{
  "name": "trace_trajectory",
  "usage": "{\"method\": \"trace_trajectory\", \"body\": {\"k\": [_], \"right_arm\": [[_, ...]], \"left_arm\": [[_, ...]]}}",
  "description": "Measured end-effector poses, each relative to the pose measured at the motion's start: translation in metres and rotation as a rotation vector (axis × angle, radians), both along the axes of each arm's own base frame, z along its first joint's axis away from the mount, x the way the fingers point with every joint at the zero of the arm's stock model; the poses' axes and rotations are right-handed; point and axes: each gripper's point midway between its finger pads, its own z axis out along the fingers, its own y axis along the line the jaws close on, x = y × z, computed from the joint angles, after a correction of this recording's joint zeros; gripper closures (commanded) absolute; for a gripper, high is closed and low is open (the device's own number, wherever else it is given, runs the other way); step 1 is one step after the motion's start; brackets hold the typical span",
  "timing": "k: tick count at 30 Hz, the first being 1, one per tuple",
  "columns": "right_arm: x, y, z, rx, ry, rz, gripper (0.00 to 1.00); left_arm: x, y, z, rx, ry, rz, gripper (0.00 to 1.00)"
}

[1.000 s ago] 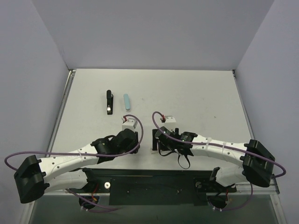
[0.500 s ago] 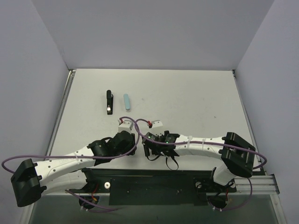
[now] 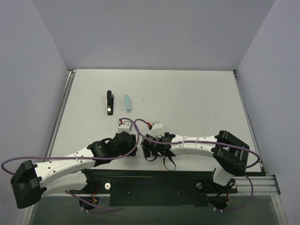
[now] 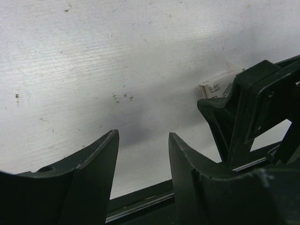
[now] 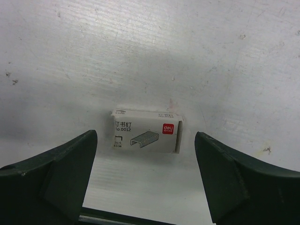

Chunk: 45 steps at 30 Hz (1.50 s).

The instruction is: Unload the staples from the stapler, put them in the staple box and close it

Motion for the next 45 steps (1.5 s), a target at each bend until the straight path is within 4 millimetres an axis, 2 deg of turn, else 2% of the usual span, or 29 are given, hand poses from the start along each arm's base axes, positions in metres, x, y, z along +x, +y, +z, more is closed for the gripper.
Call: {"method": "trace_trajectory", "body": {"k": [11,34,37,42,45], "right_arm": [[-0.0012,-0.0004,-0.0081,-0.004,0.014,-0.029,0.27],[-0.0024,0.0005,-0.0091,0.004,0.022,-0.039,0.56],[-0.0023,0.0005,-0.0092,0.003,0.023,-0.039,0.54],[-0.0025,0.0005,-0.0094,0.004,0.023,-0.042,0.38],[-0.0024,0.0004,-0.0094,0.004,0.023,-0.042,0.34]], "left_arm": [[-0.0007,0.0021,-0.0032,0.007,0.004,0.002,0.43],[0.0000,0.0040,-0.0049,0.011,0.006,0.007,0.43],[0.0001,0.0040,-0.0050,0.011,0.007,0.007,0.43],[0.0000,0.0040,-0.0057,0.013,0.008,0.007,0.44],[0.0000,0.0040,-0.0058,0.014,0.009,0.007,0.43]]}}
